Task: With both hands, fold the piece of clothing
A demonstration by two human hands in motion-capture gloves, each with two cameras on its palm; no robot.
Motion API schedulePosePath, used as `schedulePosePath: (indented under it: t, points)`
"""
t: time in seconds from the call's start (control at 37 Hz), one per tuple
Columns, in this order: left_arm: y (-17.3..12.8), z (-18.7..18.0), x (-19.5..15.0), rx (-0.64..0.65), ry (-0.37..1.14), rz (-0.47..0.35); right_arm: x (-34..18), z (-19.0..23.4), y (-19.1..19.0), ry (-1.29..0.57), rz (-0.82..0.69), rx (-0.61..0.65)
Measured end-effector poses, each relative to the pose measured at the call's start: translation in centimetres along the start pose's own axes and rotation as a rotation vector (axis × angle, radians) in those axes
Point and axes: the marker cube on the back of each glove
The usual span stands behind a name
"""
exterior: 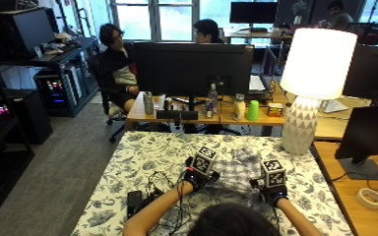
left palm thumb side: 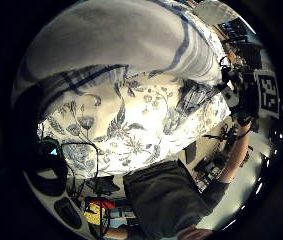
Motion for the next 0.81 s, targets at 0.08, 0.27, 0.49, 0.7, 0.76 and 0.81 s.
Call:
schedulePosePath:
  t: [0.08,0.27,0.49,0.7,0.76,0.81]
  points:
    - [1.3,-0.5,-0.3,-0.013,-0.014,0.021,-0.2,-1.9,1.4,-0.002,-0.025,-0.056]
    - [4.9,-2.8,-1.1,-0.017,-0.001,0.041,-0.9,-7.7,4.0,0.050,-0.082,-0.126]
    - [5.1,-6.2,-2.7,0.020,0.006,-0.004,-1.1,-13.0,3.3,0.149,-0.055,-0.132]
    - [-1.5,-7.7,-5.6,0.023,0.008,-0.155,-0.5,-15.2,-2.8,0.196,0.032,-0.105]
    - [-2.9,-7.5,-6.0,-0.004,0.011,-0.190,-0.4,-14.8,-4.4,0.201,0.056,-0.121]
    - [-2.9,-7.4,-5.9,-0.060,0.022,-0.218,-0.5,-14.3,-5.7,0.211,0.077,-0.129]
